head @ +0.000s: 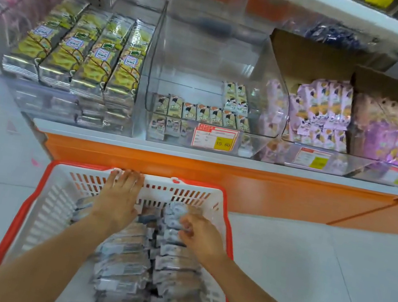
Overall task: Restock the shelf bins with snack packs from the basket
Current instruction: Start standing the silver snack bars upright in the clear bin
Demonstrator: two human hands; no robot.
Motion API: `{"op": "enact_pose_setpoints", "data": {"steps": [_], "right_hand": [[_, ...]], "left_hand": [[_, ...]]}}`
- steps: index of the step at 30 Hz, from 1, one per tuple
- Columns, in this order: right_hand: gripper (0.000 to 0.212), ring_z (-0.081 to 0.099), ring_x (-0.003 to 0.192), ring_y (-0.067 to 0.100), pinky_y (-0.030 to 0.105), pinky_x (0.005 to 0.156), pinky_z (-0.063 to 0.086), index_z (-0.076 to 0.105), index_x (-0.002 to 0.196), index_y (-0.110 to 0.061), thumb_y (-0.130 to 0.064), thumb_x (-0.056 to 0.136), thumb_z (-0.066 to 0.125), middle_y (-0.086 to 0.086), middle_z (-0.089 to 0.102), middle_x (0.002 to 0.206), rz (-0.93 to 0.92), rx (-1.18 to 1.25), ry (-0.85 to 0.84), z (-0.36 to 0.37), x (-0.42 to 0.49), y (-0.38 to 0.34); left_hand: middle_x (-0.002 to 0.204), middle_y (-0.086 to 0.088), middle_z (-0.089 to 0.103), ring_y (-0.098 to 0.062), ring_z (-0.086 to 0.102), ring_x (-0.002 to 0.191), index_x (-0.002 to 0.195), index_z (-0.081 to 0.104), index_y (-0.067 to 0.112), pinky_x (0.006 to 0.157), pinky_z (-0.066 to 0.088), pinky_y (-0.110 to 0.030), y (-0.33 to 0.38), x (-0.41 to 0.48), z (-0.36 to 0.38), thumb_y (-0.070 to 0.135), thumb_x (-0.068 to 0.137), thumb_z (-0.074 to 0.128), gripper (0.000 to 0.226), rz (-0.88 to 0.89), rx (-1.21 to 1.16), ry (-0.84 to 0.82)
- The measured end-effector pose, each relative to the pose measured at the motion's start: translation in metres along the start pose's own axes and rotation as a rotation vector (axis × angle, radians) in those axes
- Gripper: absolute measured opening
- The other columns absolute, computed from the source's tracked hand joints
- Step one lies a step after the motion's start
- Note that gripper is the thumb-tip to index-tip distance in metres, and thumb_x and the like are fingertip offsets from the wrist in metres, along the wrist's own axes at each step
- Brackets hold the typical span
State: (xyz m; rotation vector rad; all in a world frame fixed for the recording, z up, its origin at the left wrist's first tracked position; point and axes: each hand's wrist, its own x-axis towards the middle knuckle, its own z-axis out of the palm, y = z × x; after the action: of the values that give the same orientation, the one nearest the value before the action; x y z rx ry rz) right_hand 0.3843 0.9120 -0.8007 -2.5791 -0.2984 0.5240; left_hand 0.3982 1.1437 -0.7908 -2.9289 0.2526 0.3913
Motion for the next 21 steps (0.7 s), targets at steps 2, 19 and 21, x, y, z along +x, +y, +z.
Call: {"op": "enact_pose_setpoints", "data": {"steps": [2,19,21], "right_hand": [[0.026,0.06,0.104,0.017,0.023,0.082,0.042,0.06,0.118,-0.016,-0.023,0.094,0.059,0.0,0.06,0.121,0.022,-0.02,-0.019,0.014,0.008,0.006],[0.047,0.049,0.123,0.028,0.034,0.098,0.042,0.05,0.134,-0.017,-0.024,0.088,0.061,0.009,0.053,0.132,-0.083,-0.478,-0.171,0.07,0.052,0.03],[0.055,0.05,0.122,0.028,0.035,0.097,0.044,0.046,0.139,-0.019,-0.024,0.087,0.061,0.009,0.053,0.133,-0.113,-0.44,-0.152,0.065,0.05,0.031]], "left_hand": [[0.164,-0.012,-0.008,-0.03,-0.009,0.151,0.153,-0.017,0.008,0.12,-0.01,-0.049,-0.001,0.0,0.006,0.045,0.1,0.039,0.085,0.01,0.022,0.005],[0.161,-0.016,0.016,-0.035,0.012,0.149,0.154,0.011,0.006,0.116,-0.001,-0.052,-0.004,0.005,0.041,0.038,0.087,0.063,0.091,0.048,-0.08,0.159],[0.163,-0.014,-0.003,-0.033,-0.006,0.15,0.153,-0.008,0.007,0.115,-0.011,-0.052,0.0,0.005,0.038,0.039,0.097,0.049,0.086,0.035,-0.075,0.135]]}}
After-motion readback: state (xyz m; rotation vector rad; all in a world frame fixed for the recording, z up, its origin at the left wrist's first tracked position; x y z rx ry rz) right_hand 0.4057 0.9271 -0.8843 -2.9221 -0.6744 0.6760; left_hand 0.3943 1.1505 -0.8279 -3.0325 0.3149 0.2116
